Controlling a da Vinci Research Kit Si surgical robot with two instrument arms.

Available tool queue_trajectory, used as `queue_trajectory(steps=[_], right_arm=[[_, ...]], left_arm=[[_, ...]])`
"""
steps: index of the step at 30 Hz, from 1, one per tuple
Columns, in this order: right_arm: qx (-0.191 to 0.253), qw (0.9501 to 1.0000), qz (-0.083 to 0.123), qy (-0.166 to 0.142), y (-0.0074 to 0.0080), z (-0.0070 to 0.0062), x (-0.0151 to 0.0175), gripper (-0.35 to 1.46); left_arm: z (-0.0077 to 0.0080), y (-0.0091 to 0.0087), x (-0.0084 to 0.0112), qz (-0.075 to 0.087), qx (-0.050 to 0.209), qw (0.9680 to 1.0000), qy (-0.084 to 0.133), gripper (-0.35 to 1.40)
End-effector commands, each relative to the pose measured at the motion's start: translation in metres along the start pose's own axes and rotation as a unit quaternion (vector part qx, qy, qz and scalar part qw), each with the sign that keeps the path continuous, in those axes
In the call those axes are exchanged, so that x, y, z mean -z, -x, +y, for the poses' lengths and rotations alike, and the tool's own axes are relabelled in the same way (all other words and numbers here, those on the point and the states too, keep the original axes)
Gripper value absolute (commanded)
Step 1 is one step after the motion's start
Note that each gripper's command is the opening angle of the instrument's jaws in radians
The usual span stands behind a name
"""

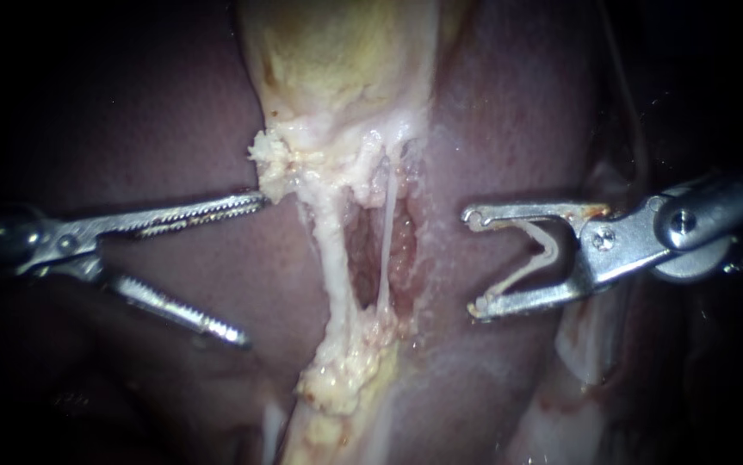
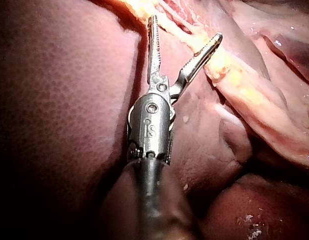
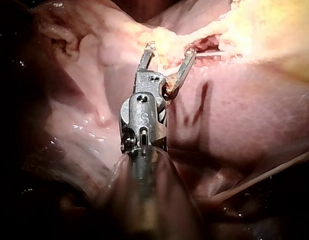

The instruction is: Grabbing gallbladder

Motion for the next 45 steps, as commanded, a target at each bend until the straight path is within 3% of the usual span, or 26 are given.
queue_trajectory(steps=[1,3,8,15,21,26,29,38,42,45], right_arm=[[0.000,1.0000,0.000,0.000,0.0000,0.0000,0.0000,0.50],[0.000,1.0000,0.000,0.000,0.0000,0.0000,0.0000,0.50],[0.000,1.0000,0.000,0.000,0.0000,0.0000,0.0000,0.50],[0.000,1.0000,0.000,0.000,0.0000,0.0001,-0.0001,0.50],[0.000,1.0000,0.000,0.000,0.0000,0.0001,-0.0001,0.50],[0.000,1.0000,0.000,0.000,0.0000,0.0001,-0.0001,0.50],[0.000,1.0000,0.000,0.000,0.0000,0.0001,-0.0001,0.50],[0.000,1.0000,0.000,0.001,0.0001,0.0001,-0.0001,0.50],[0.000,1.0000,0.000,0.000,0.0001,0.0001,-0.0001,0.50],[0.000,1.0000,0.000,0.000,0.0001,0.0001,-0.0001,0.50]], left_arm=[[-0.0001,-0.0001,0.0001,-0.001,0.000,1.0000,-0.005,0.94],[-0.0004,-0.0003,0.0006,-0.005,0.007,0.9998,-0.020,0.94],[-0.0019,-0.0015,0.0015,-0.011,0.061,0.9959,-0.066,0.89],[-0.0039,-0.0022,-0.0005,-0.010,0.113,0.9891,-0.094,0.71],[-0.0045,-0.0021,-0.0020,-0.006,0.154,0.9830,-0.100,0.19],[-0.0048,-0.0020,-0.0016,-0.003,0.175,0.9792,-0.103,0.00],[-0.0049,-0.0021,-0.0013,-0.003,0.182,0.9779,-0.104,-0.35],[-0.0039,-0.0043,0.0003,-0.011,0.193,0.9753,-0.107,-0.35],[-0.0051,-0.0068,0.0026,-0.011,0.203,0.9727,-0.113,-0.35],[-0.0065,-0.0088,0.0050,0.002,0.203,0.9718,-0.119,-0.35]])
